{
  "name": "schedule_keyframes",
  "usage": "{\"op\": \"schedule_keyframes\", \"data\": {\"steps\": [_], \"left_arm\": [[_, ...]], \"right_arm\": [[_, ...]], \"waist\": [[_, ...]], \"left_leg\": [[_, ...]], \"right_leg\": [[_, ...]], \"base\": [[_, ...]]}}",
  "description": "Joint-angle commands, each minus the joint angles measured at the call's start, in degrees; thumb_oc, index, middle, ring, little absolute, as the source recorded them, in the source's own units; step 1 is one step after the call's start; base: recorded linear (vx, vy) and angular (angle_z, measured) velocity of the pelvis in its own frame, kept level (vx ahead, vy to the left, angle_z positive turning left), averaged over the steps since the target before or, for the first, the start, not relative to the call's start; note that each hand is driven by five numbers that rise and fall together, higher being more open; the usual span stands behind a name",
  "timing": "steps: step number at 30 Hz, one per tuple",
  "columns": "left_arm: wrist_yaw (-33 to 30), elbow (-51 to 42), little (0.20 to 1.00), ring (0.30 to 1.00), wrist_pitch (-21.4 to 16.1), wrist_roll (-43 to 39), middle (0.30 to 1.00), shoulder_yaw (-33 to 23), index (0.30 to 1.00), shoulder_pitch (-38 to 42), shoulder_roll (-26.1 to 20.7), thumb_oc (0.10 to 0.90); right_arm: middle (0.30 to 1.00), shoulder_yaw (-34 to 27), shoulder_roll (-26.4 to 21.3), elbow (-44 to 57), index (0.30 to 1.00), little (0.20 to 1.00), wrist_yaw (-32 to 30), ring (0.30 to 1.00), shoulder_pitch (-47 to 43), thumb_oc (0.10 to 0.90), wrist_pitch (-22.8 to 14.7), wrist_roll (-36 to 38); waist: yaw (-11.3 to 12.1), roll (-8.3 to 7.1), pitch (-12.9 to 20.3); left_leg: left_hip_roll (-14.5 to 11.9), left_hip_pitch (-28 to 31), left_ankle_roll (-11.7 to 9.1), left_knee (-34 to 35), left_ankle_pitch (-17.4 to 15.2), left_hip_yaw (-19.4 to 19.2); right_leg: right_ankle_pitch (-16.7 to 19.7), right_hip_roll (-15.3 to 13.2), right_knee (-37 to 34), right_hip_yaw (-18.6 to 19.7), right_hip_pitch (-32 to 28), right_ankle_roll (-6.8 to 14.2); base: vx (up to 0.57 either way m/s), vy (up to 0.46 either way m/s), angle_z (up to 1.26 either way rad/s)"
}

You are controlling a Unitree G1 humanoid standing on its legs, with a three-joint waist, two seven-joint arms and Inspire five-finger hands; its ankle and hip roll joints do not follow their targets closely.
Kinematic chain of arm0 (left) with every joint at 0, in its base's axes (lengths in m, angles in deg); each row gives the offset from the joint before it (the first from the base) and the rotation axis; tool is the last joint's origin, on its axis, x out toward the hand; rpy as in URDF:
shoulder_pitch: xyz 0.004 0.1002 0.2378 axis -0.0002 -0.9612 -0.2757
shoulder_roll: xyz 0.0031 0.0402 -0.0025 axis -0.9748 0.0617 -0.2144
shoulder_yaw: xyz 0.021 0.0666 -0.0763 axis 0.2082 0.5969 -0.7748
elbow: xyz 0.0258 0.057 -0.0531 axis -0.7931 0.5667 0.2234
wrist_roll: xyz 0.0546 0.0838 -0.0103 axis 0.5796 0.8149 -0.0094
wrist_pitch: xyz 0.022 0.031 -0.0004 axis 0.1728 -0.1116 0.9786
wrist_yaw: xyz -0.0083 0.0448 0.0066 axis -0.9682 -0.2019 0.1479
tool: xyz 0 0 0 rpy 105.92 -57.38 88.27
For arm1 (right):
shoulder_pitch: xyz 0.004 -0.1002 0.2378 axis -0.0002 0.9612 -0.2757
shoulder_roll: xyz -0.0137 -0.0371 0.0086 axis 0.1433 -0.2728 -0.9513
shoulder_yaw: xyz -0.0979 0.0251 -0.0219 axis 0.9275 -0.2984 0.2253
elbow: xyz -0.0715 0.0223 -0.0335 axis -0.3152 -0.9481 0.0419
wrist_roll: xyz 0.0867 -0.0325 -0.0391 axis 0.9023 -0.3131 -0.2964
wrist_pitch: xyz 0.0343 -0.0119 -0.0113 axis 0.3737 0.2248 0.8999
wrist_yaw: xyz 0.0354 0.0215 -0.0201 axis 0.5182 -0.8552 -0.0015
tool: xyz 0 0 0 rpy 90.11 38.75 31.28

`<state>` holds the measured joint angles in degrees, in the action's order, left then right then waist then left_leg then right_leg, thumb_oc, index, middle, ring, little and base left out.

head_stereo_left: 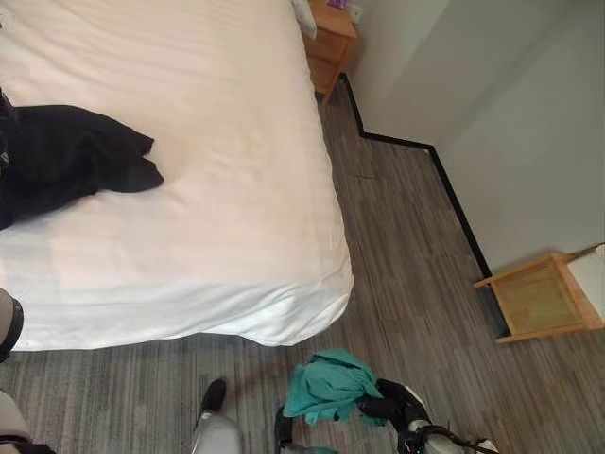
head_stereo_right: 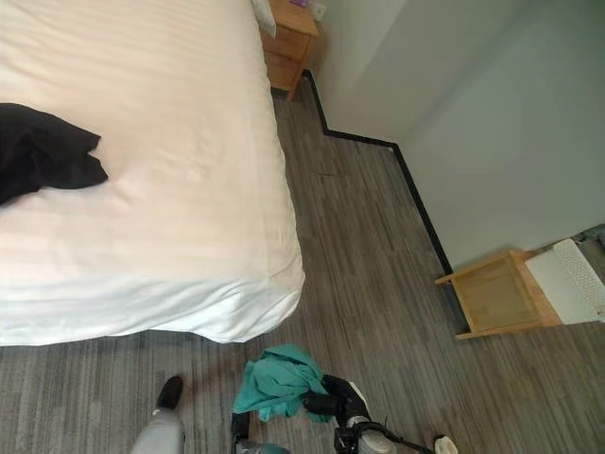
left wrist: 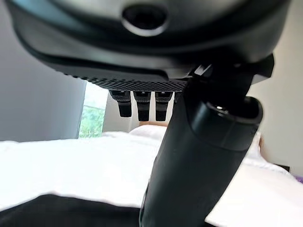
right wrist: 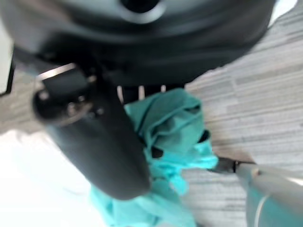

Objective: Pick up bed clothes into laundry basket.

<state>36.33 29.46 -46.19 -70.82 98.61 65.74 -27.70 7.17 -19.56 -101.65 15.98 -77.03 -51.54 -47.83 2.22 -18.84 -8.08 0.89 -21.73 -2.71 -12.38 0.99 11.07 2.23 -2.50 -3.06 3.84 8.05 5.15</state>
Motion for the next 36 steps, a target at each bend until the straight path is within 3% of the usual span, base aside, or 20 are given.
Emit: {"op": "schedule_keyframes", "data": {"steps": [1,6,7,9,15,16,17,18,22,24,26,28,29,30,33,36], "left_arm": [[-5.77,2.51,0.9,0.9,-0.29,1.03,0.9,0.0,0.9,4.58,-0.94,0.8],[-5.6,4.75,0.9,0.9,-0.28,0.76,0.9,2.26,0.9,7.6,-2.16,0.8],[-5.59,4.81,0.9,0.9,-0.3,0.74,0.9,2.42,0.9,7.77,-2.15,0.8],[-4.31,7.22,0.9,0.9,-0.77,-0.93,0.9,0.45,0.9,6.04,-1.53,0.8],[-0.73,10.18,0.9,0.9,-1.76,-4.21,0.9,-4.62,0.9,0.33,0.32,0.8],[0.38,10.28,0.418,0.418,-2.2,-6.34,0.418,-6.18,0.418,-1.08,0.74,0.478],[0.37,10.23,0.418,0.418,-2.19,-6.34,0.418,-6.32,0.418,-1.25,0.73,0.478],[1.23,9.05,0.3,0.3,-2.8,-9.66,0.3,-7.76,0.3,-1.99,1.44,0.4],[1.63,5.65,0.3,0.3,-3.84,-15.81,0.3,-9.81,0.3,-2.72,2.5,0.4],[1.29,-1.53,0.3,0.3,-6.03,-26.47,0.3,-15.66,0.3,-6.67,4.08,0.4],[1.22,-7.71,0.3,0.3,-7.37,-31.97,0.3,-20.74,0.3,-11.9,5.54,0.4],[0.74,-20.42,0.3,0.3,-10.03,-39.21,0.3,-28.58,0.3,-22.7,6.28,0.4],[1.38,-30.74,0.3,0.3,-12.36,-45.66,0.3,-36.88,0.3,-34.99,8.18,0.4],[1.26,-31.61,0.3,0.3,-12.14,-45.45,0.3,-38.26,0.3,-36.61,8.31,0.4],[2.61,-45.33,0.3,0.3,-14.75,-53.48,0.3,-52.52,0.3,-58.76,16.51,0.4],[3.16,-53.16,0.3,0.3,-15.68,-54.12,0.3,-59.97,0.3,-74.05,26.66,0.4]], "right_arm": [[0.3,-1.59,-4.15,5.99,0.3,0.3,-0.6,0.3,-1.2,0.4,-5.4,2.68],[0.3,-0.62,-4.47,6.7,0.3,0.3,-1.2,0.3,-1.97,0.4,-6.97,3.44],[0.3,-0.61,-4.4,6.65,0.3,0.3,-1.2,0.3,-2.03,0.4,-7.0,3.45],[0.3,-0.33,-3.67,7.54,0.3,0.3,-1.67,0.3,-2.13,0.4,-7.02,3.49],[0.3,-0.23,-3.66,11.54,0.3,0.3,-1.0,0.3,0.29,0.4,-6.73,3.04],[0.3,-0.22,-3.62,12.09,0.3,0.3,-0.91,0.3,0.89,0.4,-6.65,2.87],[0.3,-0.2,-3.69,12.12,0.3,0.3,-0.91,0.3,0.93,0.4,-6.63,2.87],[0.3,-0.13,-3.65,12.34,0.3,0.3,-0.98,0.3,1.19,0.4,-6.33,2.82],[0.3,-0.84,-4.0,12.43,0.3,0.3,-0.82,0.3,2.11,0.4,-5.73,2.69],[0.3,-3.23,-4.07,11.29,0.3,0.3,-1.19,0.3,2.93,0.4,-5.47,2.82],[0.3,-5.05,-4.28,9.98,0.3,0.3,-1.82,0.3,3.11,0.4,-5.18,1.94],[0.3,-8.49,-4.69,9.34,0.3,0.3,-2.62,0.3,3.07,0.4,-5.04,1.71],[0.3,-12.25,-4.19,9.36,0.3,0.3,-3.34,0.3,3.39,0.4,-4.97,1.56],[0.3,-11.9,-4.72,9.43,0.3,0.3,-3.34,0.3,3.5,0.4,-4.92,1.56],[0.3,-17.53,-3.68,11.25,0.3,0.3,-4.66,0.3,4.21,0.4,-4.69,1.05],[0.3,-20.78,-3.43,17.08,0.3,0.3,-5.25,0.3,4.58,0.4,-4.43,-1.57]], "waist": [[-1.43,0.74,-1.66],[-3.17,-3.53,-4.26],[-3.25,-3.56,-4.17],[-4.25,-5.31,-4.89],[-5.81,-6.49,-4.28],[-6.02,-6.37,-4.09],[-6.04,-6.32,-4.05],[-6.15,-5.74,-3.97],[-5.78,-3.86,-3.79],[-4.7,-0.97,-3.78],[-3.95,1.05,-3.9],[-2.56,3.68,-3.88],[-0.88,5.3,-3.79],[-1.39,5.68,-3.61],[1.06,9.18,-2.35],[3.09,12.25,-0.56]], "left_leg": [[-2.09,5.98,1.68,15.95,4.77,0.23],[-3.69,0.36,0.75,13.18,4.84,1.19],[-3.68,0.17,0.74,13.07,4.81,1.25],[-4.13,-1.51,0.54,12.57,4.75,1.51],[-4.41,-1.85,0.61,12.1,4.15,1.06],[-4.33,-1.7,0.68,11.62,3.8,0.68],[-4.33,-1.71,0.68,11.58,3.76,0.67],[-4.23,-1.61,0.78,10.91,3.38,0.32],[-3.84,-0.96,1.03,10.9,3.13,0.21],[-2.71,-0.14,1.3,11.41,3.24,0.96],[-1.99,0.66,1.37,11.75,3.33,1.46],[-0.98,1.58,1.5,12.03,3.39,2.03],[-0.13,2.49,1.6,12.22,3.41,2.71],[-0.13,2.65,1.6,12.28,3.41,2.77],[1.15,4.79,1.75,13.27,3.77,3.72],[2.08,7.2,1.55,15.09,4.73,4.58]], "right_leg": [[-1.95,-0.75,3.69,-0.31,-2.48,5.96],[0.09,0.25,3.72,-0.38,1.48,5.89],[0.09,0.26,3.72,-0.43,1.61,5.89],[0.78,0.7,3.1,-0.14,2.9,5.93],[0.71,1.11,3.06,1.27,3.88,5.79],[0.02,1.26,3.26,1.53,3.9,5.65],[0.01,1.26,3.28,1.54,3.9,5.65],[-0.61,1.42,3.54,1.65,3.98,5.59],[-1.97,1.28,4.2,1.45,3.5,5.21],[-3.57,0.51,5.38,0.07,2.78,4.93],[-4.48,-0.2,5.9,-0.88,2.08,4.67],[-5.35,-0.94,6.33,-1.75,1.2,4.4],[-6.06,-1.56,6.59,-2.36,0.42,3.91],[-6.09,-1.56,6.59,-2.42,0.25,3.9],[-7.21,-2.52,6.72,-3.19,-1.65,3.22],[-8.14,-3.28,6.67,-4.43,-3.92,2.72]], "base": [[-0.09,-0.029,0.03],[-0.07,-0.033,-0.07],[-0.03,0.008,-0.03],[-0.04,0.037,-0.05],[-0.02,0.028,-0.07],[0.0,0.025,-0.13],[-0.03,0.03,-0.14],[-0.04,0.027,-0.06],[-0.01,0.01,-0.13],[0.03,0.008,-0.08],[0.03,0.01,0.15],[0.03,0.018,0.34],[0.03,0.016,0.23],[0.05,0.027,0.17],[0.06,0.014,0.21],[0.05,-0.019,0.09]]}}
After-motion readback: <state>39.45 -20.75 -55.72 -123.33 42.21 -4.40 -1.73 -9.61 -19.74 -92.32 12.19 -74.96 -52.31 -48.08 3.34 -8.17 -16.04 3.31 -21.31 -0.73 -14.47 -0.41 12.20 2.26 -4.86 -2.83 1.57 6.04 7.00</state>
